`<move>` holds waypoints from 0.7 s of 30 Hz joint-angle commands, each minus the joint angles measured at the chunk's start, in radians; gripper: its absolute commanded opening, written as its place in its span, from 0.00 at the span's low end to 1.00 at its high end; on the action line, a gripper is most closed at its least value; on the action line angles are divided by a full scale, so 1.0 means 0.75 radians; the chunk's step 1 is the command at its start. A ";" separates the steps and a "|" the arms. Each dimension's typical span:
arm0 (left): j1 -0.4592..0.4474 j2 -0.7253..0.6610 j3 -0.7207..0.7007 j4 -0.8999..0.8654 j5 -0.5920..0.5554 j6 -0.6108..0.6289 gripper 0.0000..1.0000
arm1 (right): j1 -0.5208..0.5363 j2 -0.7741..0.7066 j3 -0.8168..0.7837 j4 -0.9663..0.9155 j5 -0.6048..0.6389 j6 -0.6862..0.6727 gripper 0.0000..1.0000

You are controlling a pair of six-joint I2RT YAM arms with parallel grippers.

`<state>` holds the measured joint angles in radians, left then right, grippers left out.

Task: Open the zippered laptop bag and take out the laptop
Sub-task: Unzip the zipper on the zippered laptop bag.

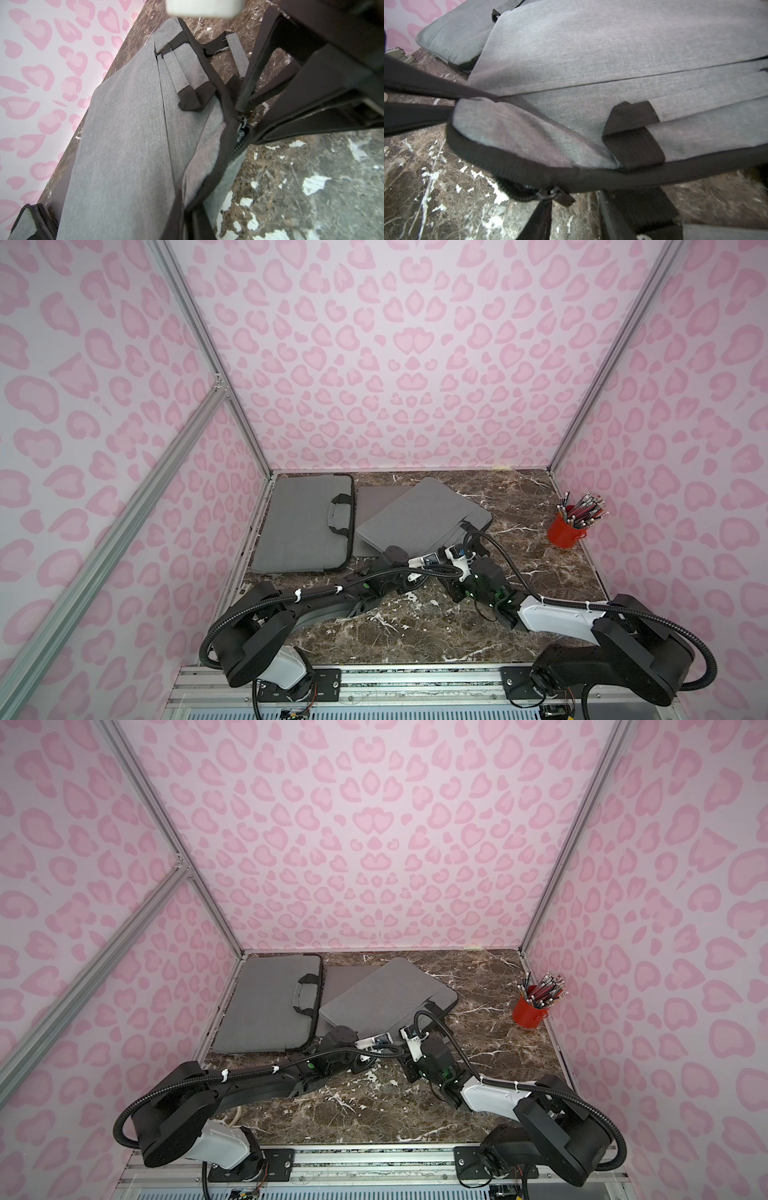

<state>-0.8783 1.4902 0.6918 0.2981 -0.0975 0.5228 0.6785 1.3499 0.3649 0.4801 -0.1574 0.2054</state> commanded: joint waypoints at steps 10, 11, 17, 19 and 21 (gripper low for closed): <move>0.002 0.001 0.005 0.056 -0.007 -0.029 0.01 | 0.003 0.068 0.035 0.069 0.045 -0.007 0.05; 0.002 -0.003 0.005 0.056 -0.006 -0.032 0.01 | 0.004 0.065 0.033 0.068 0.052 -0.006 0.03; 0.002 0.005 0.006 0.057 -0.022 -0.029 0.02 | 0.013 0.041 0.024 0.025 0.098 -0.004 0.00; 0.003 0.009 0.002 0.065 -0.035 -0.030 0.01 | 0.018 0.024 0.019 -0.006 0.118 -0.003 0.00; 0.005 0.013 -0.001 0.079 -0.058 -0.027 0.01 | 0.020 -0.002 0.009 -0.044 0.151 0.003 0.00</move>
<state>-0.8780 1.4952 0.6918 0.3016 -0.1024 0.5144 0.6918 1.3640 0.3824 0.4671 -0.1070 0.1967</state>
